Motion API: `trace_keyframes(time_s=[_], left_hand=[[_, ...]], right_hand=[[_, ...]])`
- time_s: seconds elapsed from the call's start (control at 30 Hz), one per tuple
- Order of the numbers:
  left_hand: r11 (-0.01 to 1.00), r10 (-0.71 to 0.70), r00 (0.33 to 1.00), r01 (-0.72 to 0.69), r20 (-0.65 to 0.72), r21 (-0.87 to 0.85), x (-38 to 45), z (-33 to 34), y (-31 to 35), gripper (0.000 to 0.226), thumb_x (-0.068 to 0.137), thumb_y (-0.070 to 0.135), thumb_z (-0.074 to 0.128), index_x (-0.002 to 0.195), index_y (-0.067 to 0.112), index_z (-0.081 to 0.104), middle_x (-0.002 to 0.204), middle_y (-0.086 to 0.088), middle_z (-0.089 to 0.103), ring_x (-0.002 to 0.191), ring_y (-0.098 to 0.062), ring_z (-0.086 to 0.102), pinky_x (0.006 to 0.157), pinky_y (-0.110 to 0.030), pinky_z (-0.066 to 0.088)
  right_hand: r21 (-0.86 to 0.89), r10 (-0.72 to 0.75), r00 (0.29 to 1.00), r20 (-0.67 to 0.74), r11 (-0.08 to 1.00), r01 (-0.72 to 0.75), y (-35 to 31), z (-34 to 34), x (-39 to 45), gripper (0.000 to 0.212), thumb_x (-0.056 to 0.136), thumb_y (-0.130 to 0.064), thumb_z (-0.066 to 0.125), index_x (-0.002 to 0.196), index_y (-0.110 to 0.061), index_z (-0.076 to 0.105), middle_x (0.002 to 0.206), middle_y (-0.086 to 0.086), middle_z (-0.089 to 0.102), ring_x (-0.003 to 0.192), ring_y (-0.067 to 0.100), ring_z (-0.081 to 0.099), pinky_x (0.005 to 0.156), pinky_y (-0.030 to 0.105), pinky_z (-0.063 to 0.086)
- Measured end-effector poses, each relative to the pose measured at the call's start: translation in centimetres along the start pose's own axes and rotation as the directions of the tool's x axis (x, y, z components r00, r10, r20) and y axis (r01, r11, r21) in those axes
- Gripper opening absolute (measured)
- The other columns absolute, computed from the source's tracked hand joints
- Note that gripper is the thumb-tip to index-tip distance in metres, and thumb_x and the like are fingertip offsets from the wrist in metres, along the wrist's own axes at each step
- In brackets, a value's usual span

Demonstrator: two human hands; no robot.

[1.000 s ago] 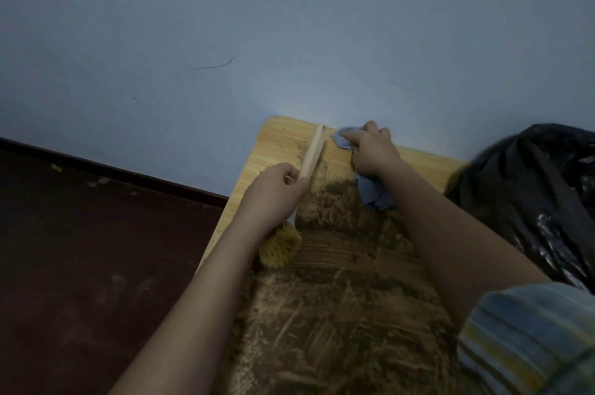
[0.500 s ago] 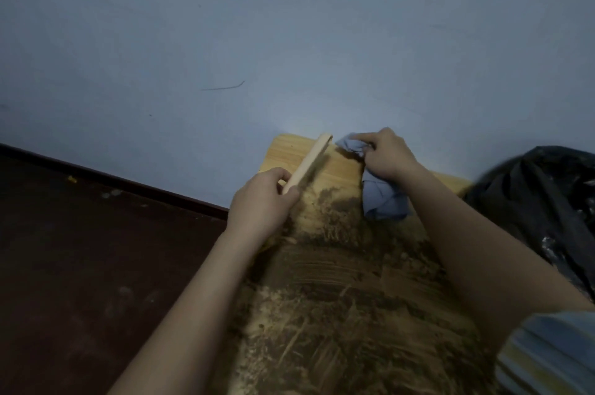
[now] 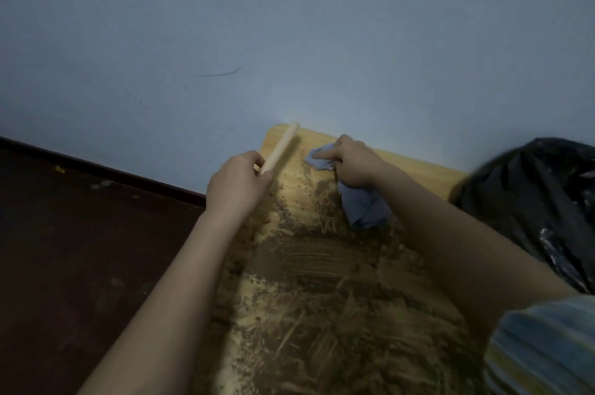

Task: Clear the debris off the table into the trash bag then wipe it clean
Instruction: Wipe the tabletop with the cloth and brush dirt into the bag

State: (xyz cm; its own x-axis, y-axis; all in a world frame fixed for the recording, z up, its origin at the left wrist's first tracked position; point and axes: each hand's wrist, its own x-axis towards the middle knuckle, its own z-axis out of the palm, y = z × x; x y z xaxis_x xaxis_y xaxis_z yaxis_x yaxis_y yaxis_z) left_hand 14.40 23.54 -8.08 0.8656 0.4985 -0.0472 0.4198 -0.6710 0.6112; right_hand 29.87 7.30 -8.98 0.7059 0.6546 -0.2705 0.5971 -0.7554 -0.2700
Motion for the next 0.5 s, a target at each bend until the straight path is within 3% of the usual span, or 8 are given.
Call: trace_keyframes(time_s=[0.1,0.2,0.27,0.37,0.43,0.5], left_hand=[[0.999,-0.031,0.997,0.030,0.071,0.021,0.4,-0.2,-0.5,0.020,0.091,0.030,0.057,0.105,0.016,0.059,0.101,-0.003,0.063,0.092,-0.026,0.059,0.073,-0.033,0.045],[0.997,-0.082,0.990,0.081,0.119,0.009,0.4,-0.7,-1.4,0.019,0.094,0.032,0.053,0.099,0.014,0.054,0.095,-0.001,0.057,0.085,-0.021,0.055,0.069,-0.032,0.041],[0.992,-0.110,0.984,0.118,0.138,-0.051,0.3,-1.1,-2.1,0.021,0.095,0.034,0.051,0.097,0.014,0.052,0.090,0.000,0.056,0.080,-0.019,0.053,0.067,-0.033,0.042],[0.983,-0.129,0.981,0.146,0.148,-0.110,0.2,-1.8,-2.5,0.022,0.095,0.034,0.050,0.099,0.012,0.054,0.091,-0.003,0.060,0.082,-0.022,0.058,0.068,-0.035,0.045],[0.983,-0.127,0.982,0.143,0.140,-0.113,0.3,-2.0,-2.7,0.022,0.095,0.033,0.050,0.098,0.012,0.055,0.090,-0.003,0.060,0.081,-0.022,0.058,0.069,-0.036,0.045],[0.982,-0.125,0.985,0.140,0.118,-0.124,0.4,-2.0,-2.6,0.021,0.095,0.032,0.050,0.098,0.012,0.054,0.088,-0.003,0.060,0.080,-0.022,0.058,0.068,-0.036,0.046]], right_hand=[[0.026,-0.122,0.987,0.107,0.992,0.120,0.0,-1.2,-0.9,0.049,0.093,0.011,0.039,0.126,-0.014,0.064,0.056,-0.003,0.043,0.052,0.018,0.023,0.058,0.031,0.023],[0.173,-0.048,0.997,-0.061,0.983,0.058,0.6,-2.8,-0.2,0.049,0.093,0.009,0.036,0.127,-0.014,0.063,0.036,-0.007,0.040,0.046,0.014,0.020,0.050,0.028,0.021],[0.234,0.080,0.978,-0.194,0.972,-0.033,0.7,-3.0,0.6,0.046,0.098,0.001,0.035,0.134,-0.018,0.058,0.050,-0.001,0.049,0.046,0.016,0.026,0.050,0.028,0.023],[0.128,0.199,0.961,-0.194,0.976,-0.176,-0.5,-1.7,2.1,0.048,0.101,-0.004,0.034,0.142,-0.025,0.048,0.095,0.013,0.058,0.065,0.028,0.048,0.056,0.032,0.036],[0.030,0.275,0.939,-0.208,0.961,-0.275,-1.9,-0.5,3.2,0.051,0.100,-0.004,0.037,0.143,-0.029,0.044,0.127,0.017,0.043,0.097,0.036,0.051,0.070,0.038,0.046],[-0.027,0.297,0.928,-0.227,0.950,-0.310,-3.0,0.2,4.3,0.051,0.098,-0.003,0.040,0.142,-0.030,0.045,0.133,0.016,0.036,0.110,0.038,0.044,0.084,0.045,0.048]])
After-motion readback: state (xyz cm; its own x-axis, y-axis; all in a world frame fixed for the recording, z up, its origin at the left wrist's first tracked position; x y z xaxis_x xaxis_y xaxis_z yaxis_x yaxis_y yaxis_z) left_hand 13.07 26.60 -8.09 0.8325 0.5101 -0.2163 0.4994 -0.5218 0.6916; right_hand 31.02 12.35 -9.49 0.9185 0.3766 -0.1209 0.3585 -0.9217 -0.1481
